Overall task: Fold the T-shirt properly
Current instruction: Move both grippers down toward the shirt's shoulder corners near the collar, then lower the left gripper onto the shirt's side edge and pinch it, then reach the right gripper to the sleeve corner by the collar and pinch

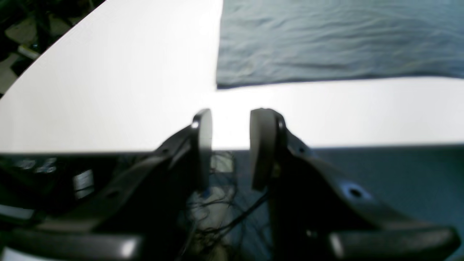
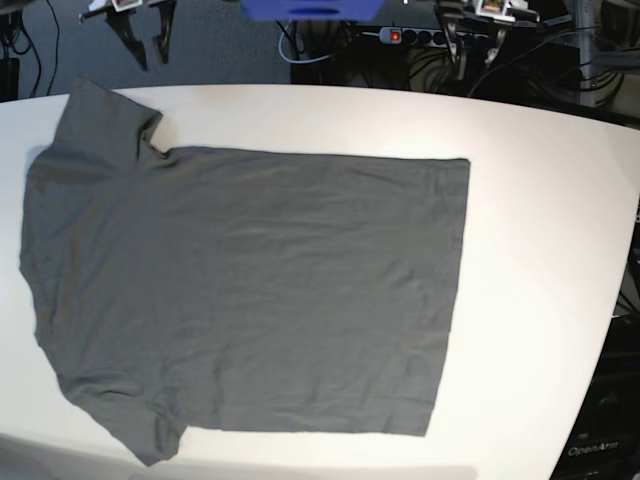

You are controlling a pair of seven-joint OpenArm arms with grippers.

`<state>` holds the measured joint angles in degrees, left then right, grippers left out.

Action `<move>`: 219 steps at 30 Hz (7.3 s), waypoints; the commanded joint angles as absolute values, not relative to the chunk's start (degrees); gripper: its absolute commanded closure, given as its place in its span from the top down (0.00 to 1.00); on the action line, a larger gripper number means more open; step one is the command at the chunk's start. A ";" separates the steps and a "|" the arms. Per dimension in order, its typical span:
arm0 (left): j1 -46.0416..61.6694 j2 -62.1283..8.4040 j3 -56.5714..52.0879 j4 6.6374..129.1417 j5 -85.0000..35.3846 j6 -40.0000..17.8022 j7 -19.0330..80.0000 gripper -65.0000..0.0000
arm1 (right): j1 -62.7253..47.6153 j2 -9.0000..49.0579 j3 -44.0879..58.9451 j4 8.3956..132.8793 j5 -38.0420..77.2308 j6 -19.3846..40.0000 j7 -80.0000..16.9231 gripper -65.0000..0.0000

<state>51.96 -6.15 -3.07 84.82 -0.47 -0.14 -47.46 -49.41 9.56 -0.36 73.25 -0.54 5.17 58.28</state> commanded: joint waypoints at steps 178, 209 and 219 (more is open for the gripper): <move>21.41 -13.58 -1.27 75.65 -27.30 -11.21 18.42 0.04 | -5.05 14.37 57.36 88.13 30.02 40.00 -44.70 0.57; 21.32 -13.32 -1.27 75.65 -27.30 -11.30 18.42 0.04 | -1.89 14.20 57.89 87.34 30.11 40.00 -70.29 0.58; 21.32 -13.32 -1.19 75.65 -27.30 -11.30 18.42 0.04 | -1.54 13.41 55.69 87.34 30.11 40.00 -70.29 0.58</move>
<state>19.35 -13.34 -2.02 77.89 -31.18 -15.14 7.62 -2.04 12.21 55.57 86.46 29.15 39.64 -70.98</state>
